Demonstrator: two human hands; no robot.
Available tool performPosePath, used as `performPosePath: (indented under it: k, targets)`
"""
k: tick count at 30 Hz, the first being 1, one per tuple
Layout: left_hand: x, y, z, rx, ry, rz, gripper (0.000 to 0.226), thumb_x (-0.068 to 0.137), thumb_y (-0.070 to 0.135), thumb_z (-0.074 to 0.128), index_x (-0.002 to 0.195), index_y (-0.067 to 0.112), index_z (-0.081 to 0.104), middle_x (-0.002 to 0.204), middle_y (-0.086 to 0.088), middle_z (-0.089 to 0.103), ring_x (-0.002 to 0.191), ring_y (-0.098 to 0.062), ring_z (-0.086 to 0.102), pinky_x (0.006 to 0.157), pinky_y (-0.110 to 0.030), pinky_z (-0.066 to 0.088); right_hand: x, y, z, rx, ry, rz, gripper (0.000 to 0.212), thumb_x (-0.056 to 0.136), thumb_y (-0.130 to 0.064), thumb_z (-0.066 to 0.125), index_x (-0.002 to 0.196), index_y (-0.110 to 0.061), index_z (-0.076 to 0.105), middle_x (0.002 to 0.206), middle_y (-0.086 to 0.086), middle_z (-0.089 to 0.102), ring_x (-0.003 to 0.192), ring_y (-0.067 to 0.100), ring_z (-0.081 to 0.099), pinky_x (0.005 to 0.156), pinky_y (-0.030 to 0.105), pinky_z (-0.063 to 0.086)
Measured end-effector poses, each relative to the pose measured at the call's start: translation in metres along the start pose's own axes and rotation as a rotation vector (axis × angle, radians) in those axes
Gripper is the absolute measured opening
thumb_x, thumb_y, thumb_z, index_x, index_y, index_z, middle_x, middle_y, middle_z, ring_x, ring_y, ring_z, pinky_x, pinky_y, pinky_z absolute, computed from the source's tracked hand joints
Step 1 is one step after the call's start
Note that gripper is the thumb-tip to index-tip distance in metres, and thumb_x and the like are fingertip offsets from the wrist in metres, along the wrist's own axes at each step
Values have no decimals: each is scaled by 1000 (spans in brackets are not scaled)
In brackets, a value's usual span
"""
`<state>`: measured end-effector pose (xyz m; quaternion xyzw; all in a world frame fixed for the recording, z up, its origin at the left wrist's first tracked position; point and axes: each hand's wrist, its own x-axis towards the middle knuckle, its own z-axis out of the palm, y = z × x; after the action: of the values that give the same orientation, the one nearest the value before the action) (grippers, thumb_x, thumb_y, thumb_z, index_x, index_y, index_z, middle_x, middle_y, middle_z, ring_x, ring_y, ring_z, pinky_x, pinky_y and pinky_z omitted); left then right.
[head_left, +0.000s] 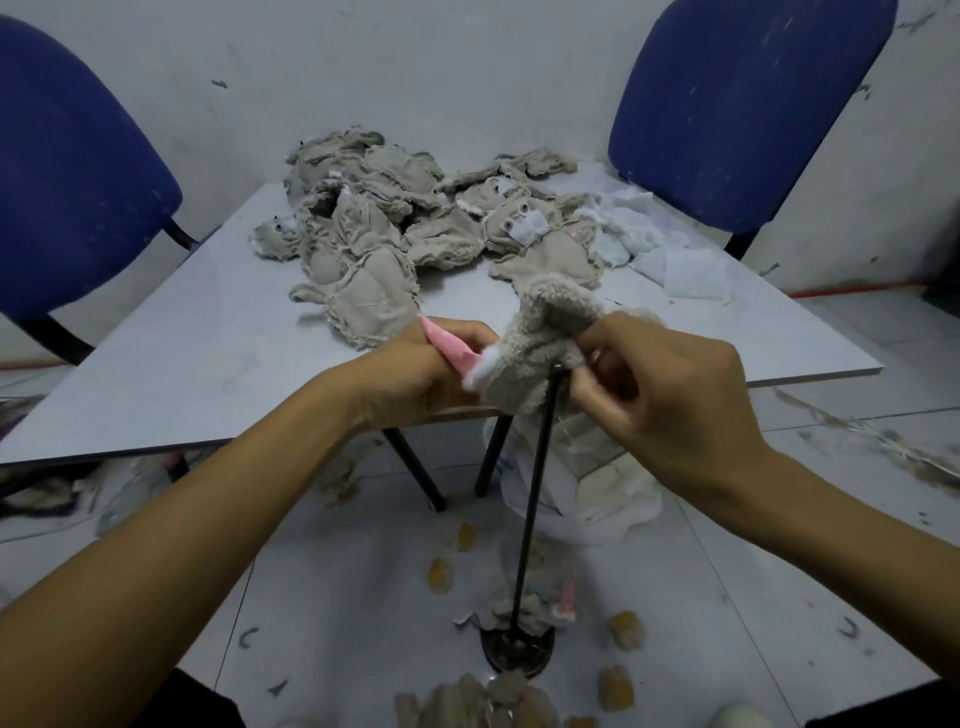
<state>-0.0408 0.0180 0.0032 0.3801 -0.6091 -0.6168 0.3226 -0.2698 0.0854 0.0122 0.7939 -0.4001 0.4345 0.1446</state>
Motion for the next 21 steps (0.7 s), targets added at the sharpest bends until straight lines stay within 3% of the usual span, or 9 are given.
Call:
performPosePath:
  k: [3,7,9,11,12,14,17,21]
  targets:
    - [-2,16,-11,88,77,61,43,87,-17,43,82,10,76,90,-15,70,85,-25,66,78,-36,59,3,-5,-1,3,5,6,5,85,-12,67,82,-7,67,64,3,60,54,23,54,45,40,46]
    - [-5,36,-13,120,105,140,32,99,4,44,94,16,73,94,-3,72,87,-18,67,70,-29,59,6,-9,2,-5,31,-24,7,83,-10,67,78,-6,64,62,4,58,51,24,52,42,39,44]
    - [-9,46,-12,187,38,159,21,94,36,61,90,25,77,92,6,75,88,-10,70,72,-23,56,6,-9,3,-56,55,-105,9,85,-8,66,76,-5,64,61,6,57,51,25,50,40,39,42]
    - [-11,57,-13,365,-99,97,59,66,80,65,95,31,78,106,0,74,103,-17,68,87,-30,54,4,-8,5,-99,90,-201,15,88,-9,64,73,-7,64,62,6,56,51,24,48,38,37,39]
    - [-12,61,-15,410,-178,55,73,59,87,62,101,30,76,114,-4,71,111,-22,64,94,-36,51,3,-9,6,-108,93,-239,18,90,-10,62,73,-8,64,62,6,56,51,23,48,38,36,38]
    - [-13,69,-11,418,-265,-8,77,55,83,70,111,31,73,119,-4,69,114,-22,64,98,-38,51,-1,-10,11,-115,63,-291,23,94,-12,59,72,-9,64,63,4,56,54,20,47,38,34,36]
    - [-12,65,8,622,-310,-5,64,69,55,74,128,35,60,120,6,69,110,-12,66,96,-34,55,-18,-10,24,-98,-70,-287,25,97,-16,57,76,-9,68,69,4,63,58,20,53,41,33,39]
    - [-6,44,38,902,-268,66,48,74,42,81,117,26,64,110,9,70,98,-9,67,91,-35,53,-39,-2,24,5,-276,-175,14,89,-21,65,92,-11,75,81,4,70,70,28,66,45,40,51]
